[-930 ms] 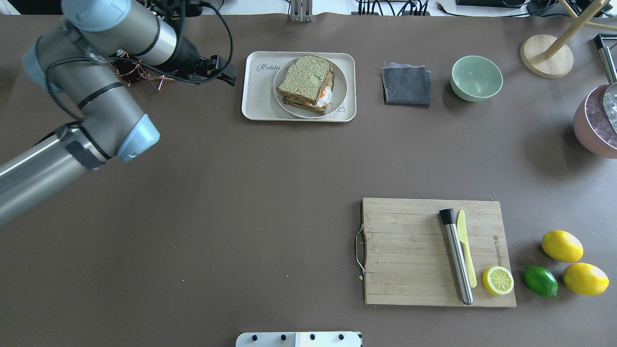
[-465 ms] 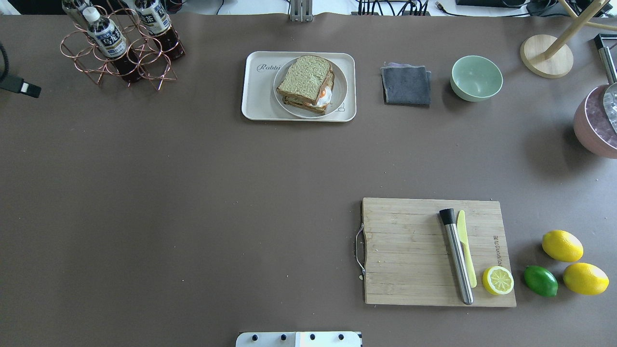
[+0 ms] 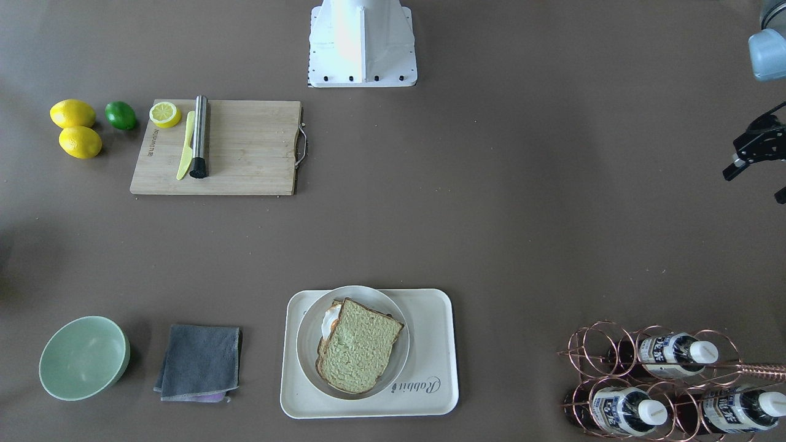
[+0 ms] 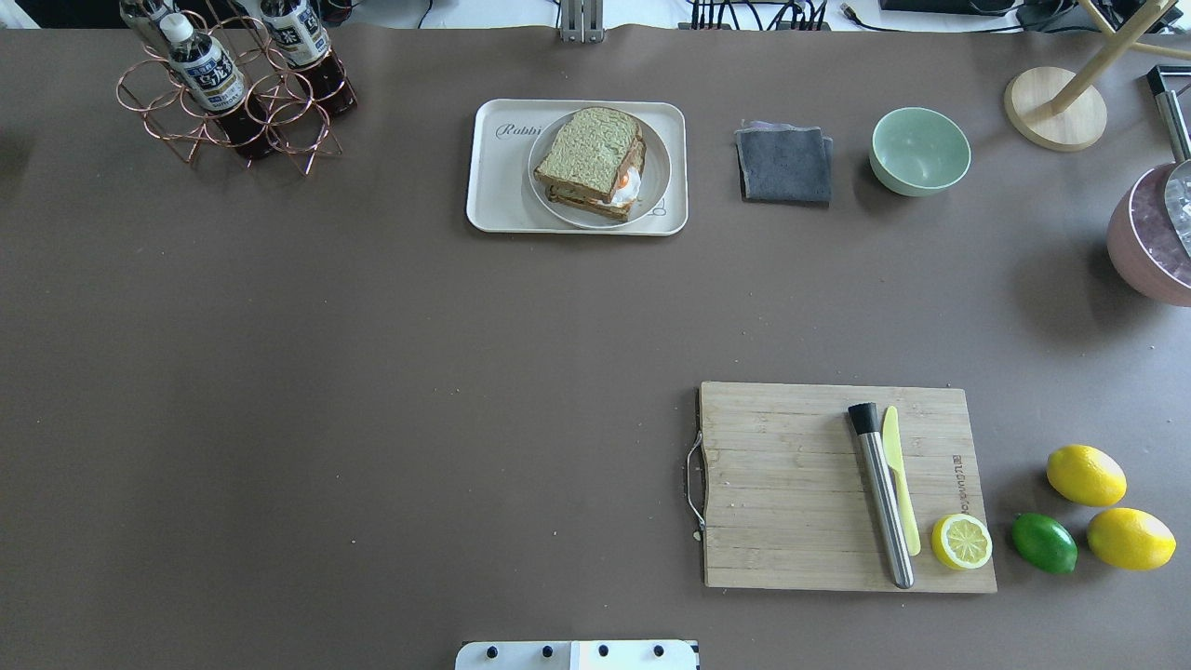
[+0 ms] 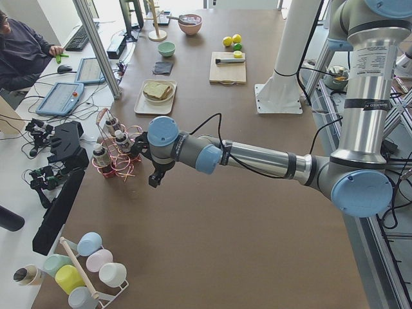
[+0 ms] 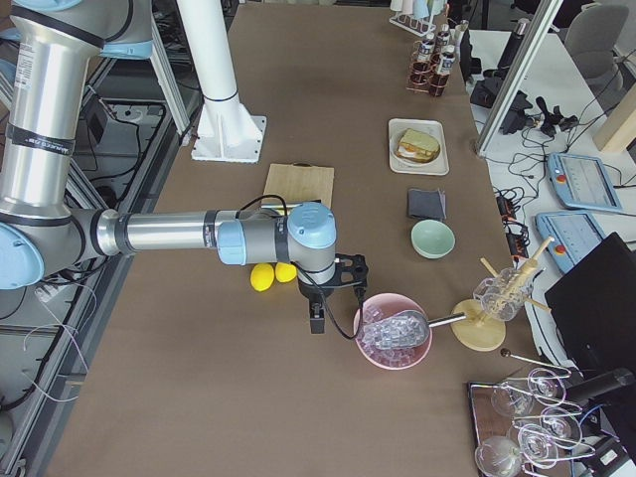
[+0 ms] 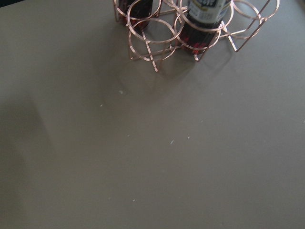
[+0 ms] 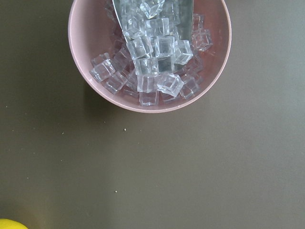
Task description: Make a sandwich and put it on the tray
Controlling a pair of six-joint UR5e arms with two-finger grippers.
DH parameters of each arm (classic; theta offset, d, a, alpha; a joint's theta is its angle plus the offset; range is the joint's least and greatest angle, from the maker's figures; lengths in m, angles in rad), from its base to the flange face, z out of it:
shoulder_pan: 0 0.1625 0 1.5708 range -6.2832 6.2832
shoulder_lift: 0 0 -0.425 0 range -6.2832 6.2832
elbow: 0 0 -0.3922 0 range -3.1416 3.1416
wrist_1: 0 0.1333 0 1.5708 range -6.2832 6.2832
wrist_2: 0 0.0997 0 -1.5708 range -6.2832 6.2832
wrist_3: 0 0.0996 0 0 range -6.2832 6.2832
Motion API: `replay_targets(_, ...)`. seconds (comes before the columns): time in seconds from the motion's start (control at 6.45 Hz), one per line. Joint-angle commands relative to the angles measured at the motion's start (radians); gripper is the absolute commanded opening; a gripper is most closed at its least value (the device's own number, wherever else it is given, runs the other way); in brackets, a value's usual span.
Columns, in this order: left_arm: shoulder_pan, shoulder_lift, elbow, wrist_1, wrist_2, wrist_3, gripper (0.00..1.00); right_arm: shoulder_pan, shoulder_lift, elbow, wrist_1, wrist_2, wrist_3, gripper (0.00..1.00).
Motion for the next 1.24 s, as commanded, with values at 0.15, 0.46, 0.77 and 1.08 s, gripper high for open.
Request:
replay_targets(0.15, -0.097, 0.123, 0.029, 0.126, 0.115, 0.287, 0.98, 0.0, -0.001, 0.0, -0.003, 0.0, 0.0, 1.0)
replay_targets(0.46, -0.134, 0.156, 0.035, 0.117, 0.11, 0.287, 0.98, 0.0, -0.003, -0.017, 0.001, 0.002, 0.0, 1.0)
replay_targets(0.77, -0.134, 0.151, 0.029, 0.123, 0.114, 0.196, 0.98, 0.0, -0.004, -0.032, 0.001, 0.0, 0.002, 1.0)
replay_targets(1.08, -0.114, 0.162, 0.035, 0.111, 0.15, 0.106, 0.98, 0.0, -0.006, -0.049, 0.004, 0.0, 0.002, 1.0)
